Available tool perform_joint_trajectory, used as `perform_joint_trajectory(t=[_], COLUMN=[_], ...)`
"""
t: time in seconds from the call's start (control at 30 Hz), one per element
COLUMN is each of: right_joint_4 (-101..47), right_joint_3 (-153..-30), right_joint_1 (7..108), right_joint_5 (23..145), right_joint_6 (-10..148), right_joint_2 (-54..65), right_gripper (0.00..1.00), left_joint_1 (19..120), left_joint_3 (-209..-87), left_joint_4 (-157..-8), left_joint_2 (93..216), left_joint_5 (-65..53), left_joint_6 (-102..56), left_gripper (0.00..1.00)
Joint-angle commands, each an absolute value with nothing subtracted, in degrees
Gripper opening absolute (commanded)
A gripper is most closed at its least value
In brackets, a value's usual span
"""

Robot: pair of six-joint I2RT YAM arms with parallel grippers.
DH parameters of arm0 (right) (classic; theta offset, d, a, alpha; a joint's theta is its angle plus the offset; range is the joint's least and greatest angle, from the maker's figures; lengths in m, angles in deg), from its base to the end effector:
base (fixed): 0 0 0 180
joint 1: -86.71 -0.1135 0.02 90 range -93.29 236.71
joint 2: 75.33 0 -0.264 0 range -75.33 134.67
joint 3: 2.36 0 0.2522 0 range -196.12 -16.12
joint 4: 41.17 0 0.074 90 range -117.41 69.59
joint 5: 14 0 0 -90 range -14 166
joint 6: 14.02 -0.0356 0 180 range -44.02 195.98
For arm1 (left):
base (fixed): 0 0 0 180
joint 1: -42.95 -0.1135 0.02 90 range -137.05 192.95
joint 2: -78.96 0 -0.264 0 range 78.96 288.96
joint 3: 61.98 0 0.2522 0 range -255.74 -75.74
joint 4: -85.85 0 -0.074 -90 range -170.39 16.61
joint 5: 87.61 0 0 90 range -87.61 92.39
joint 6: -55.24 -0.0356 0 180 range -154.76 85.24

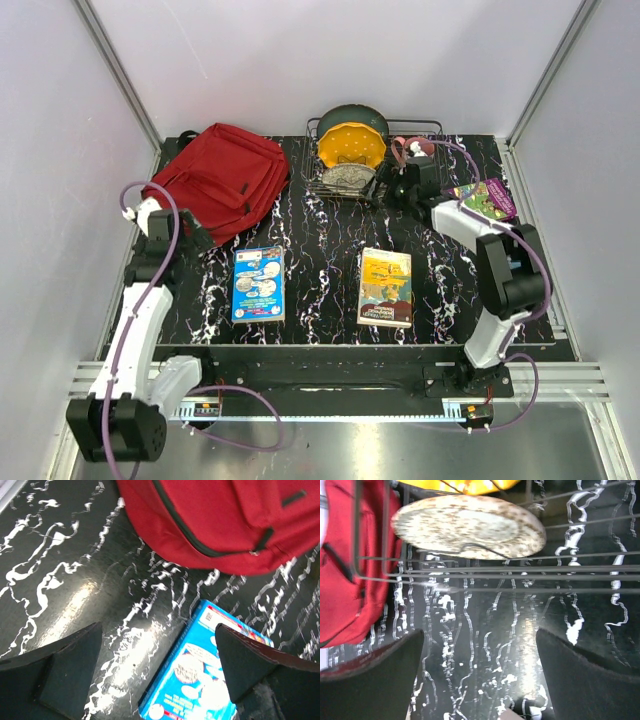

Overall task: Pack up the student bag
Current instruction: Move the distractor to the center of the board, then pick up the student bag at the corner of the board.

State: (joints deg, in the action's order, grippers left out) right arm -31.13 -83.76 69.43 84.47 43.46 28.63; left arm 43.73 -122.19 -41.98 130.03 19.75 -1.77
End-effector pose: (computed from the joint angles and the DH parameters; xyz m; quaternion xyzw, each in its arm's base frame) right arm 0.3886 0.1264 0.2141 0.0808 0.8717 0.2604 0.4071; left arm 0.1822 0.0081 0.2852 -0.3093 0.8544 0.0180 0.4172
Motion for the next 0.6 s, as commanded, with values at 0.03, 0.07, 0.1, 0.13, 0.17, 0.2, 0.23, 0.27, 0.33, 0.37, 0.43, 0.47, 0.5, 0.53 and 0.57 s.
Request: perform_joint_trajectory(t=[0.03,0.07,0.1,0.13,0.17,0.2,0.23,0.27,0.33,0.37,0.43,0.47,0.5,0.53,0.57], right_joint_4=[-34.3,-34.5,-35.0,-35.1,-35.1,-35.1,-35.0,-35.0,-35.0,-34.9,-34.7,-34.8,-35.2,-35.2,-35.1], right_joint_3=[-78.7,-76.3,-75.2,-74.2,-72.4,-71.4,-70.4,-68.3,-66.4,-64.6,-63.1,-61.7,-61.1,-60.8,-60.8], right_joint_1=[69.1,69.0,69.0,68.8,68.5,68.3,68.1,68.0,67.9,67.9,67.8,67.8,67.8,67.8,67.8], right_joint_5=[95.7,96.7,98.5,99.2,100.2,100.4,100.5,100.9,101.0,101.3,101.4,101.4,101.5,101.7,102.4], right_joint_6=[41.0,40.3,39.8,39.3,38.8,38.5,38.2,37.7,37.0,36.6,36.3,35.9,35.6,35.6,35.7], right_joint_2=[15.7,14.2,12.9,10.4,9.1,8.0,5.6,4.5,1.9,1.1,-0.5,-0.8,-1.1,-1.1,-0.9], right_gripper=[1.0,1.0,1.0,1.0,1.0,1.0,1.0,1.0,1.0,1.0,1.0,1.0,1.0,1.0,1.0], left_joint_1=[36.9,35.1,34.3,33.9,33.5,33.5,33.5,33.5,33.3,33.2,33.1,33.0,32.9,32.8,32.6], left_joint_3=[-125.4,-125.8,-127.4,-128.5,-129.3,-129.7,-129.6,-129.4,-129.5,-129.4,-128.9,-129.4,-130.4,-131.0,-131.7], left_joint_4=[-51.4,-54.3,-54.5,-54.8,-56.3,-58.0,-59.5,-62.2,-63.3,-65.3,-67.5,-67.9,-68.0,-68.3,-67.7], left_joint_2=[138.7,140.7,142.9,147.2,148.9,150.1,151.5,152.0,153.1,153.3,154.8,155.7,156.7,158.9,160.1], left_joint_5=[18.6,16.7,15.3,15.6,15.7,14.7,14.4,14.3,15.3,15.8,16.0,16.9,17.1,16.9,16.6], left_joint_6=[2.2,1.8,1.6,1.7,1.4,0.0,0.0,0.4,1.6,1.8,2.0,2.1,2.1,1.5,1.1], left_gripper=[0.99,0.99,0.99,0.99,0.99,0.99,0.99,0.99,0.99,0.99,0.99,0.99,0.99,0.99,0.99])
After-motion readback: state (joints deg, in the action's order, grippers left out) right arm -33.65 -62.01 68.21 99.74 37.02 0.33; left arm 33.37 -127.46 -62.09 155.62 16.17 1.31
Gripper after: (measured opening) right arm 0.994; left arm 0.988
